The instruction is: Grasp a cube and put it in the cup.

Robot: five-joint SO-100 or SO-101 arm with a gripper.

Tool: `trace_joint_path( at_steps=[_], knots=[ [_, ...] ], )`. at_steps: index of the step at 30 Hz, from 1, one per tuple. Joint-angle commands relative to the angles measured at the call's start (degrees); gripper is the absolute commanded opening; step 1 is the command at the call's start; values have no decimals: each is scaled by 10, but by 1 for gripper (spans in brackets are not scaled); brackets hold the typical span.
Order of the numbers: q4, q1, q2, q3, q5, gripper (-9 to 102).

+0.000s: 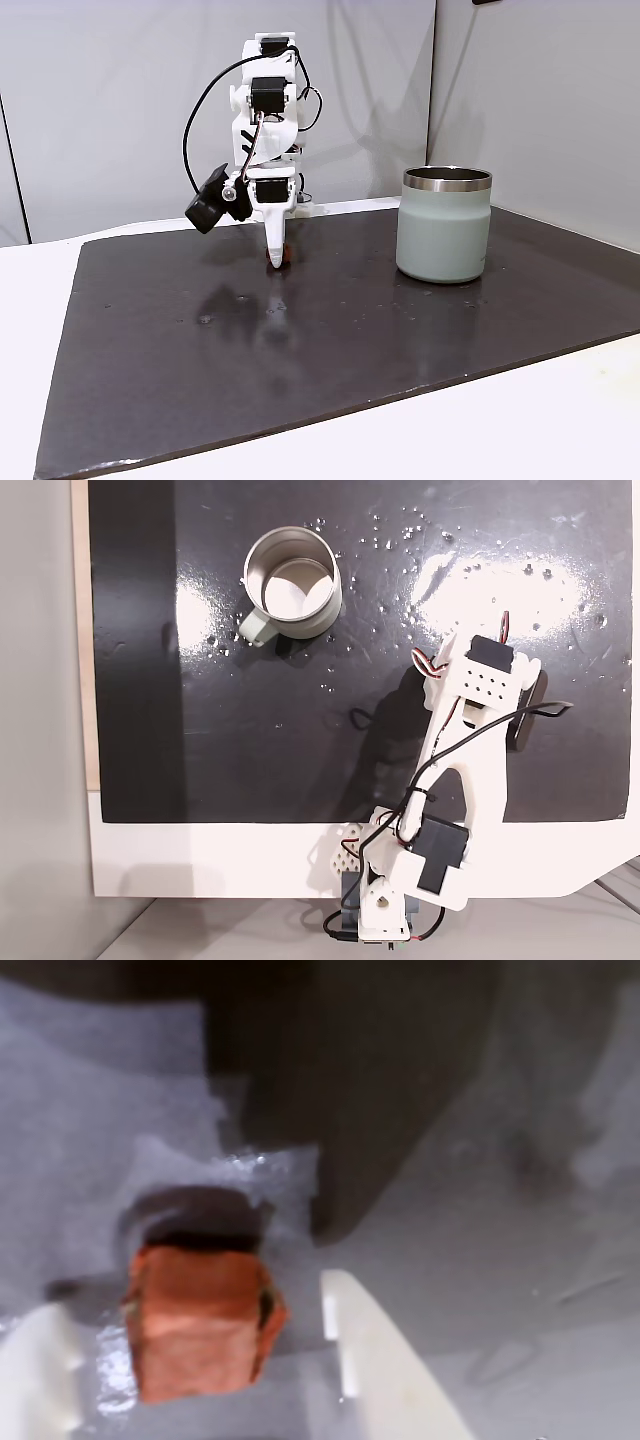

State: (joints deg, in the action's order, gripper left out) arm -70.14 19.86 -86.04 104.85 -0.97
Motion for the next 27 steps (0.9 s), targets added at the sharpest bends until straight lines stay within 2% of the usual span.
trace_joint_path(
  at_steps=[1,10,18,27],
  knots=[
    [4,0,-11,1,1,21],
    [4,-1,-12,5,-6,10],
    [-14,-16,-61,14,-14,9],
    [-85,-63,-220,-11,-28,9]
  ],
)
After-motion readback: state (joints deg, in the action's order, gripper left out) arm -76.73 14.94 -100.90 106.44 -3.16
